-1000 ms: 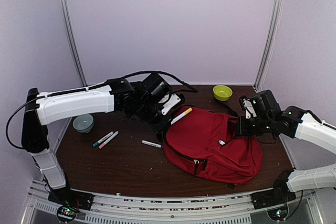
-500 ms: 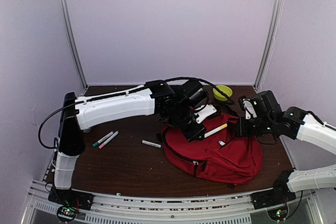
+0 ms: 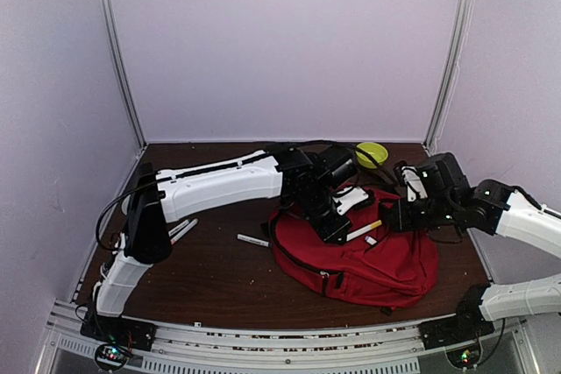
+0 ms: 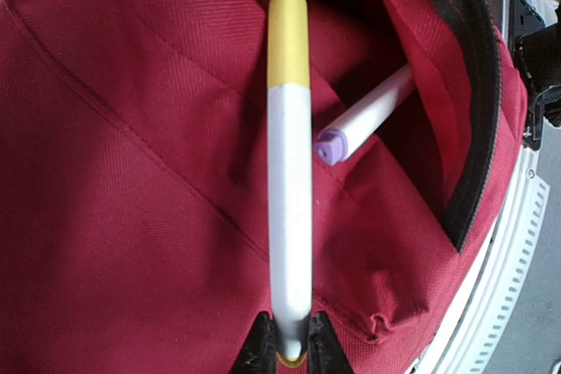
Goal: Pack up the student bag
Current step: Place the pen in the lower front pocket of the bag.
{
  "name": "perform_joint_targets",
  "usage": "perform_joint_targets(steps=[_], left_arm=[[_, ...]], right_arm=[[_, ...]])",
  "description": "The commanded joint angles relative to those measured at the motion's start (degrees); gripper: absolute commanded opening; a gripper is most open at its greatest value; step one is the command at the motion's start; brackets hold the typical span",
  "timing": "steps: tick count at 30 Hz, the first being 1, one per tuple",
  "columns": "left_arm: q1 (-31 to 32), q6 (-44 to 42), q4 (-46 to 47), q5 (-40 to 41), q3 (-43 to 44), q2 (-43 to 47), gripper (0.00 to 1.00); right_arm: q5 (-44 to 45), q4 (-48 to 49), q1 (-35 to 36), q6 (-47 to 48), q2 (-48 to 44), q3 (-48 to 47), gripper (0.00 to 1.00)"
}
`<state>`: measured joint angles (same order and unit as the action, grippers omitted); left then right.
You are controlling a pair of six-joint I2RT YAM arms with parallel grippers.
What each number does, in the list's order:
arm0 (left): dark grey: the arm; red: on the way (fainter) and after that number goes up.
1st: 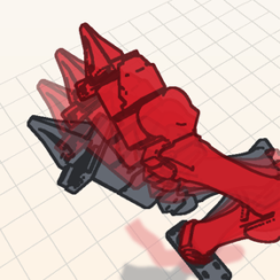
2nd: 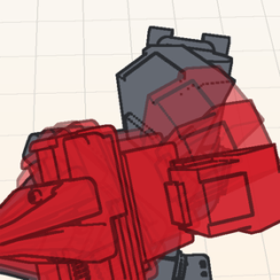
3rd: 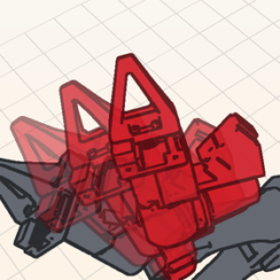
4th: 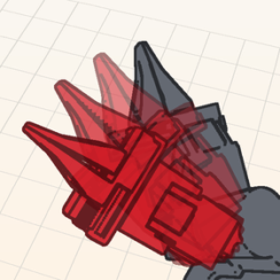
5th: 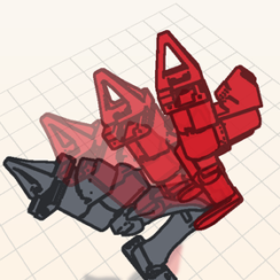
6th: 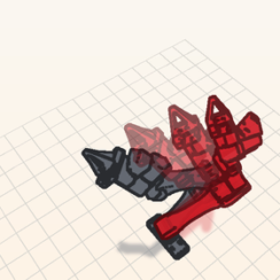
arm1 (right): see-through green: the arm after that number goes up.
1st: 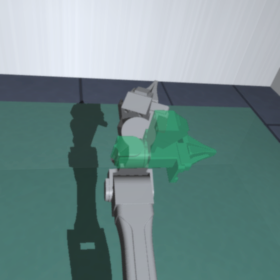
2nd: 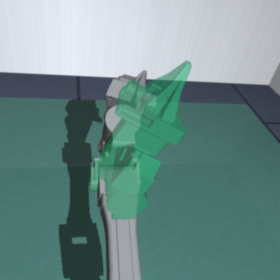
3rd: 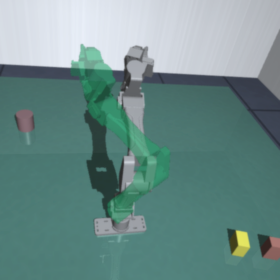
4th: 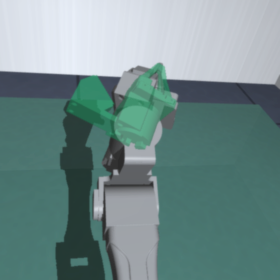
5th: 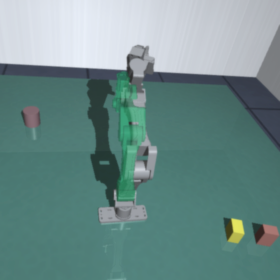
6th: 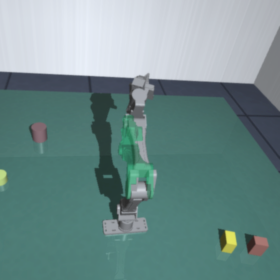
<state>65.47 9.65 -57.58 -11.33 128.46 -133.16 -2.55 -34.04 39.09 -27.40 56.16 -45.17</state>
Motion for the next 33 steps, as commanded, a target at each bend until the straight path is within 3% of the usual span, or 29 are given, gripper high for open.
perform_joint_targets(steps=[1,15,23,33], left_arm=[[-0.17,2.31,1.15,-2.58,4.87,-2.45,0.06],[-0.01,16.43,12.56,-14.81,8.07,-5.85,0.09],[0.53,22.98,16.53,-15.55,7.22,-7.16,0.11],[0.97,22.95,18.69,-15.49,5.13,-8.23,0.14]], right_arm=[[-0.75,1.43,1.15,0.37,-1.03,0.1,0.0],[-1.63,2.48,1.49,-1.62,-2.26,0.97,0.0],[-3.45,3.47,1.53,-2.57,-3.31,1.21,0.0],[-5.08,3.95,1.51,-2.75,-3.8,1.12,0.0]])
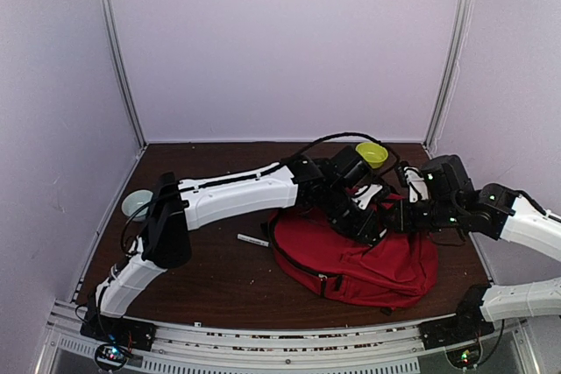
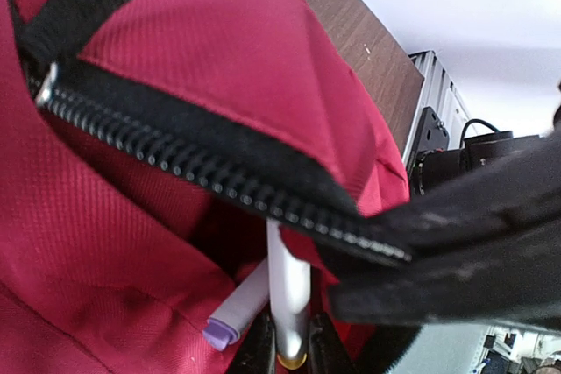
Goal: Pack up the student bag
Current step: Place the pen in the lower front pocket of the bag, then move the pen to the center of the board.
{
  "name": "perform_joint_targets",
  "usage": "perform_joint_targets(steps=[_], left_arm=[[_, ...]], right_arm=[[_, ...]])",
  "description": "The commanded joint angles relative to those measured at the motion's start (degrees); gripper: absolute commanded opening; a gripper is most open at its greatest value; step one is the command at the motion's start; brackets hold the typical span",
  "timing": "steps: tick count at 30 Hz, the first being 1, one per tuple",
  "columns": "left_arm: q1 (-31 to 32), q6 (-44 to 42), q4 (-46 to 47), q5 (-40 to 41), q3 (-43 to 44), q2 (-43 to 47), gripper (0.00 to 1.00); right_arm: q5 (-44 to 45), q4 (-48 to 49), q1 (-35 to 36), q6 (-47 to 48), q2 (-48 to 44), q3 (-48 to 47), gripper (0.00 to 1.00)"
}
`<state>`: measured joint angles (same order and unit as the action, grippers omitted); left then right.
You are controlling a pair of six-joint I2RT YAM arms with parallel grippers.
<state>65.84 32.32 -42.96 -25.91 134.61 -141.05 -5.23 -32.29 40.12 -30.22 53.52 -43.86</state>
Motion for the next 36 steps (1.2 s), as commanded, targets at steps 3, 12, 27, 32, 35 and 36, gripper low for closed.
perform_joint_targets(steps=[3,12,27,32,35,36], left_arm=[[0.6,0.48,5.39,-2.61,-1.54,-0.18,0.15],[0.9,-1.35,12.02,-3.77,-9.94,5.81,0.41],[0.95,-9.44,11.67,15.31,-28.04,26.58,0.79],[0.88,-14.21,6.99,31.71,-36.05,36.72,0.83],[0.64,-16.0,2.09,42.45,-41.92,42.7,0.86],[0.34,-16.0,0.3,44.93,-43.79,44.52,0.86]], right_arm=[[-2.41,1.93,0.49,0.23,-0.88,-0.53,0.0],[-1.9,1.5,0.49,0.63,-0.61,-0.98,0.0],[2.09,1.52,0.49,0.78,-0.6,-2.15,0.0],[2.73,1.86,0.49,1.27,-2.09,-1.36,0.0],[3.24,2.87,0.49,1.39,-3.17,-0.17,0.0],[3.21,3.19,0.49,1.64,-3.4,0.12,0.0]])
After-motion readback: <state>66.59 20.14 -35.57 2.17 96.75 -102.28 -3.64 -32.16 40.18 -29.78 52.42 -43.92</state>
